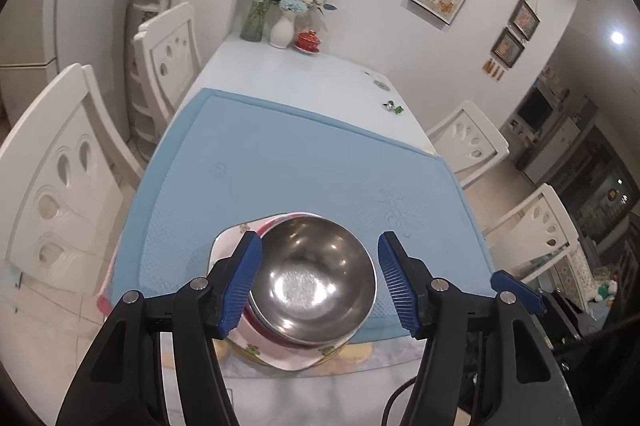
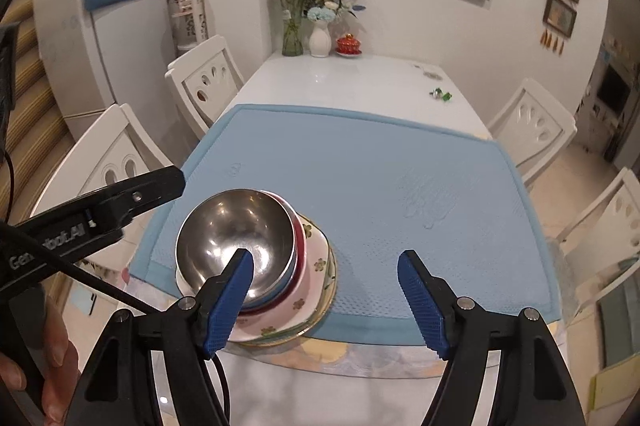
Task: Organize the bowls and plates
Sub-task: 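Lower the bowl stack onto the leaf plates and open both grippers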
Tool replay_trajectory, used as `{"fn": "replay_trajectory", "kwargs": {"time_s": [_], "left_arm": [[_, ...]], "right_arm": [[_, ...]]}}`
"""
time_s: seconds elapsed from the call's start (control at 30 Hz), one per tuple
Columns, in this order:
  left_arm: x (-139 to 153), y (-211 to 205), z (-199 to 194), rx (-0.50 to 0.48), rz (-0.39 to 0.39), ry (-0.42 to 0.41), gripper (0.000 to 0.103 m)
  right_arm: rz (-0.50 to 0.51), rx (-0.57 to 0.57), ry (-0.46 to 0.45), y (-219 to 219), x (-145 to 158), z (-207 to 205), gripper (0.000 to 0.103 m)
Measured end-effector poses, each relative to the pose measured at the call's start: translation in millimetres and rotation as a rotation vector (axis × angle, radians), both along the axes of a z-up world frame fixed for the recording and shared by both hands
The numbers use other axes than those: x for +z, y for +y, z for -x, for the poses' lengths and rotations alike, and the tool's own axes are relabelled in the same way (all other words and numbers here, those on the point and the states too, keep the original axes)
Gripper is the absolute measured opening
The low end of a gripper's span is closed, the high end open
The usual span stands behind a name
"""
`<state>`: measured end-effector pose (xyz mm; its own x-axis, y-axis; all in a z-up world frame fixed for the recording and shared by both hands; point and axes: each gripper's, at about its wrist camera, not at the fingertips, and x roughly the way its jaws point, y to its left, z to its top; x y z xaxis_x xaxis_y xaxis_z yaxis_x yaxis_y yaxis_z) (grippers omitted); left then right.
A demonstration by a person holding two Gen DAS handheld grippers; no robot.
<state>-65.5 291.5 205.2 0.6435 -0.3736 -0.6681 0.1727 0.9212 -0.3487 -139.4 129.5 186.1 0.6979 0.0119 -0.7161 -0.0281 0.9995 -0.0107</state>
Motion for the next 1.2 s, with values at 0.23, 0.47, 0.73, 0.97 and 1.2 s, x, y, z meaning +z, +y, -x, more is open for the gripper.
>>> {"fn": "replay_trajectory", "kwargs": {"time_s": [0.23,0.47,0.73,0.97,1.2], "left_arm": [[10,-15,34,0.092,-0.029,-0.021,0.059],[21,-22,81,0.122,-0.138,-0.044,0.065],[24,-37,115,0.138,-0.176,-0.063,0.077],[26,-44,101,0.099,-0.159,-0.095,0.077],[23,-41,79,0.053,-0.149,-0.082,0.077]], "right_arm": [[0.050,0.008,-0.008,-21,7,30,0.073],[-0.069,-0.041,0.052,-49,4,53,0.077],[-0.084,0.014,0.092,-43,-12,89,0.077],[-0.038,-0.036,0.066,-46,-7,87,0.077],[-0.075,-0.108,0.087,-47,-5,57,0.077]]}}
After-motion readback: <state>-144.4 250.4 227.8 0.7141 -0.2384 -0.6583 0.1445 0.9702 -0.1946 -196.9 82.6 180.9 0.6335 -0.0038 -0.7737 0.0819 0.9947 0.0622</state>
